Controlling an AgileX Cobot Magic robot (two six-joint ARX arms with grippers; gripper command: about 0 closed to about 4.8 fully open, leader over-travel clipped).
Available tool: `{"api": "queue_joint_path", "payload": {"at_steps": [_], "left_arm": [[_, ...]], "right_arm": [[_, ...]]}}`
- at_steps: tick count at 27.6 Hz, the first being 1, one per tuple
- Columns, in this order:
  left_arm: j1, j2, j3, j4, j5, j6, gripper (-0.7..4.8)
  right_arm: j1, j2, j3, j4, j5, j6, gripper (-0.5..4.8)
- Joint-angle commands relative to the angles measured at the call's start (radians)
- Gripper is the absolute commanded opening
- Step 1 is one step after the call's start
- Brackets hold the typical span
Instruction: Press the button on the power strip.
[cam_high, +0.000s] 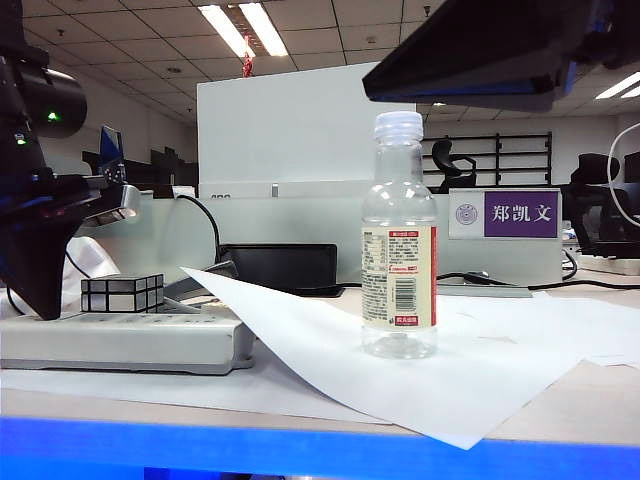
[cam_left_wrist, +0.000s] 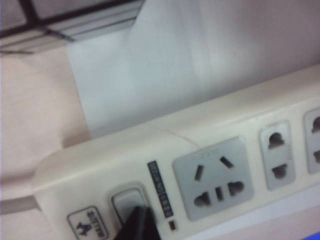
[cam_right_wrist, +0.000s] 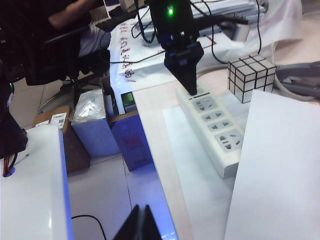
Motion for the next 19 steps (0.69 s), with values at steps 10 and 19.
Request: {"api": "queue_joint_path", "payload": {"at_steps": [10,19], "left_arm": [[0.000,0.004,-0.008,0.047,0.012,0.023,-0.05],[0.000,-0.173,-0.008,0.054,0.016,0.016,-0.05]], "right_arm": [[0.002,-0.002,0.006,0.024,-0.002,-0.003,0.04],[0.002,-0.002,0.006,0.039,-0.002,-0.003,0.03]]}}
